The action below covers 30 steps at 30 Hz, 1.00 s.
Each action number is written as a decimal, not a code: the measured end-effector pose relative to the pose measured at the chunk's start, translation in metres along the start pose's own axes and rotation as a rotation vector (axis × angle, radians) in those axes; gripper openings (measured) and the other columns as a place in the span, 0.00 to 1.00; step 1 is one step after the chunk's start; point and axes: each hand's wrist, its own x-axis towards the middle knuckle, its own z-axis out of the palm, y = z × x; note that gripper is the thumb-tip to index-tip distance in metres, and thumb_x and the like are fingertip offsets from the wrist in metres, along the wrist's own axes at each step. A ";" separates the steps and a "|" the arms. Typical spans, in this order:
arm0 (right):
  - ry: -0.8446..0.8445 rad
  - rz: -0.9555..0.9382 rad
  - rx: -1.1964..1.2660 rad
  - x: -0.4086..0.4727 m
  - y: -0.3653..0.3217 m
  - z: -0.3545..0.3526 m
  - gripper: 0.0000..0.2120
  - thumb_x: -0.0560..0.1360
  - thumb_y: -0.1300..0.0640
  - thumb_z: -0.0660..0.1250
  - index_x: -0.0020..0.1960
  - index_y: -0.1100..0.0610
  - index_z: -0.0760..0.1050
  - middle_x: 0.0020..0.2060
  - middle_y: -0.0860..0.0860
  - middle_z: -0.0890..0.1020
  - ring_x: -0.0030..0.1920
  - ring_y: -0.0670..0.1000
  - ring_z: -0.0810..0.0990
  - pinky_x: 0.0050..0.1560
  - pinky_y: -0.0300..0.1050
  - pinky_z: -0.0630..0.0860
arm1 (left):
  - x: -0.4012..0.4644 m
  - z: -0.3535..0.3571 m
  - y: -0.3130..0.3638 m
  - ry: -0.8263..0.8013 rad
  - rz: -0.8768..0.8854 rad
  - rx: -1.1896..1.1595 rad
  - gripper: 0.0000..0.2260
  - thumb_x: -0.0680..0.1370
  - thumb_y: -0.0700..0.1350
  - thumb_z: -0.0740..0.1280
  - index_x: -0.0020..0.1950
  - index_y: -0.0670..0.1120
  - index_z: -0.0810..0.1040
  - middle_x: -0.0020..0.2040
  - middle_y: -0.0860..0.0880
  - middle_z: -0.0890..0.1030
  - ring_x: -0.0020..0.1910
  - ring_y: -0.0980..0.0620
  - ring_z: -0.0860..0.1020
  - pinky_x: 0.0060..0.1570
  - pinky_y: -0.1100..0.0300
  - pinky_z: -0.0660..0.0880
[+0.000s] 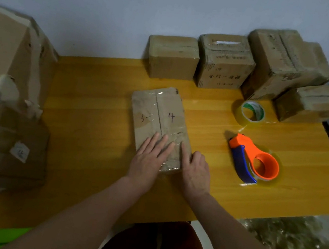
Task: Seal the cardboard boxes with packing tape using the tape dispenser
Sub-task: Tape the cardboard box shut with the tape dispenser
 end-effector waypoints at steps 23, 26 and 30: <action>0.022 0.681 0.130 0.004 0.107 -0.004 0.37 0.72 0.52 0.72 0.70 0.71 0.61 0.61 0.69 0.71 0.60 0.69 0.70 0.64 0.61 0.64 | 0.027 -0.008 -0.010 -0.013 0.028 0.135 0.37 0.79 0.65 0.53 0.78 0.52 0.37 0.78 0.50 0.36 0.77 0.46 0.34 0.75 0.50 0.36; -0.066 0.751 0.132 0.009 0.119 -0.010 0.32 0.72 0.53 0.73 0.66 0.70 0.65 0.60 0.67 0.73 0.61 0.66 0.72 0.62 0.57 0.66 | 0.034 -0.016 -0.007 -0.057 -0.031 0.104 0.37 0.79 0.63 0.56 0.78 0.54 0.36 0.78 0.51 0.36 0.77 0.47 0.33 0.76 0.50 0.37; -0.158 0.695 0.247 0.005 0.128 -0.016 0.21 0.72 0.57 0.72 0.58 0.69 0.72 0.58 0.66 0.75 0.60 0.66 0.72 0.60 0.56 0.67 | 0.044 -0.041 -0.003 -0.225 -0.113 0.006 0.43 0.76 0.60 0.65 0.77 0.58 0.36 0.78 0.53 0.33 0.76 0.45 0.31 0.75 0.45 0.38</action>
